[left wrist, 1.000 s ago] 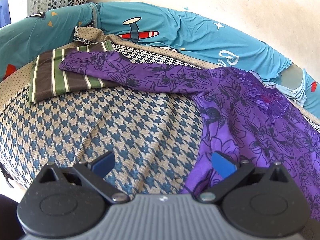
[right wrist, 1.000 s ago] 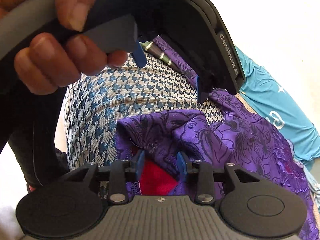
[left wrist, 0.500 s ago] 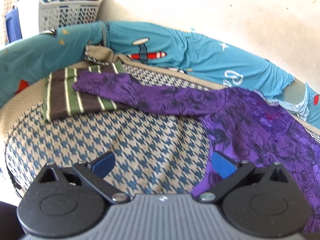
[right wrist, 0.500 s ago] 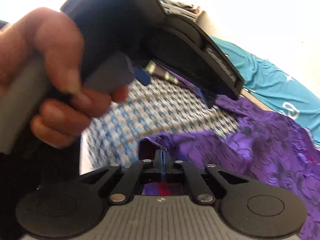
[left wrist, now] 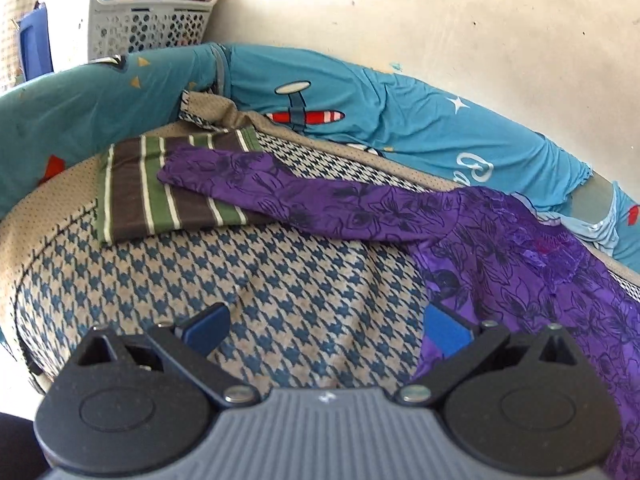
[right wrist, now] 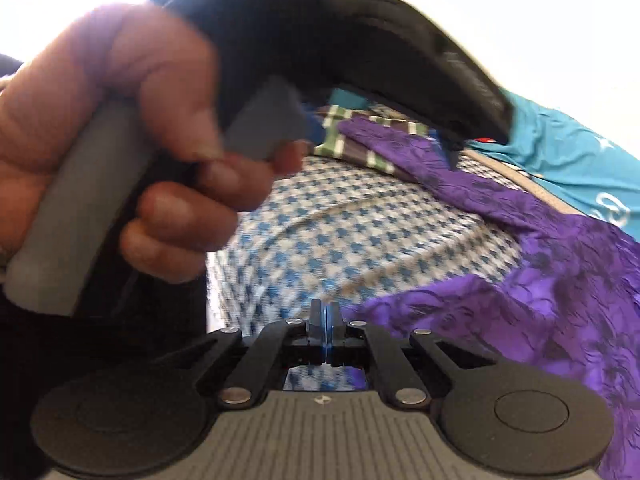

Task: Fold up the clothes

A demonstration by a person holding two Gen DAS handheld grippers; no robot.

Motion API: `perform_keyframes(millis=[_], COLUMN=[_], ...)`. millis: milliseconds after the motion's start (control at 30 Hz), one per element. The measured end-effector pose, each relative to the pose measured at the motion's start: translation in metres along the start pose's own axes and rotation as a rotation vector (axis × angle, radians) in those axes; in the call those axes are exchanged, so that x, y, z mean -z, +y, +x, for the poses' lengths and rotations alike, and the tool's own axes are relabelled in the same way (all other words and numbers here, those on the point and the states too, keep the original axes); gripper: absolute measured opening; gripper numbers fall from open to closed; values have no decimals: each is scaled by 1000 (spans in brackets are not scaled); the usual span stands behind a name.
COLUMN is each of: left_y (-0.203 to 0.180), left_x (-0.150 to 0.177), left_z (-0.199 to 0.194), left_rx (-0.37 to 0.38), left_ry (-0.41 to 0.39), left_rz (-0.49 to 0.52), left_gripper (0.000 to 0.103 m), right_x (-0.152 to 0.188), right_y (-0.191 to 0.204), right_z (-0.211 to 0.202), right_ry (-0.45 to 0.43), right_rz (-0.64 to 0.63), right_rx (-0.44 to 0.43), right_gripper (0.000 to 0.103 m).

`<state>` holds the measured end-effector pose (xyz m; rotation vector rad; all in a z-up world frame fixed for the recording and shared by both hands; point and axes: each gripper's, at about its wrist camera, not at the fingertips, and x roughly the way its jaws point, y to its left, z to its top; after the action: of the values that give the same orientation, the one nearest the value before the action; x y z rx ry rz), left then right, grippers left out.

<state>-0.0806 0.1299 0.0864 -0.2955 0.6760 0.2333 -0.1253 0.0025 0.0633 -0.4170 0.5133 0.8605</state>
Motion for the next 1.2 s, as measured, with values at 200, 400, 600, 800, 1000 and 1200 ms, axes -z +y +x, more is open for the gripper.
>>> perform_keyframes(millis=[200,400,600,800,1000,1200], left_y=[-12,-35,-50,-58,-73,-88], left_x=[-4,-29,-51,-58,-57,-55], left_z=[15,42,83,115,141,166], left_rx=[32,42,82,141,184,225], left_ry=[49,88,149,212,270,343], left_rz=[14,137,206,199,205,194], left_gripper=[103,103,103,103,103,103], right_x=[7,7,-8,-9,-2,6], right_y=[-27,-54,-57,-39,-20,-23], right_z=[-13,-12,1,17,31,32], right_ry=[-3,-1,13,74,96,98], right_rz=[98,281,394,386,265,286], right_rx=[90,135,115,152,217,223], right_gripper=[11,30,47,51,50,40])
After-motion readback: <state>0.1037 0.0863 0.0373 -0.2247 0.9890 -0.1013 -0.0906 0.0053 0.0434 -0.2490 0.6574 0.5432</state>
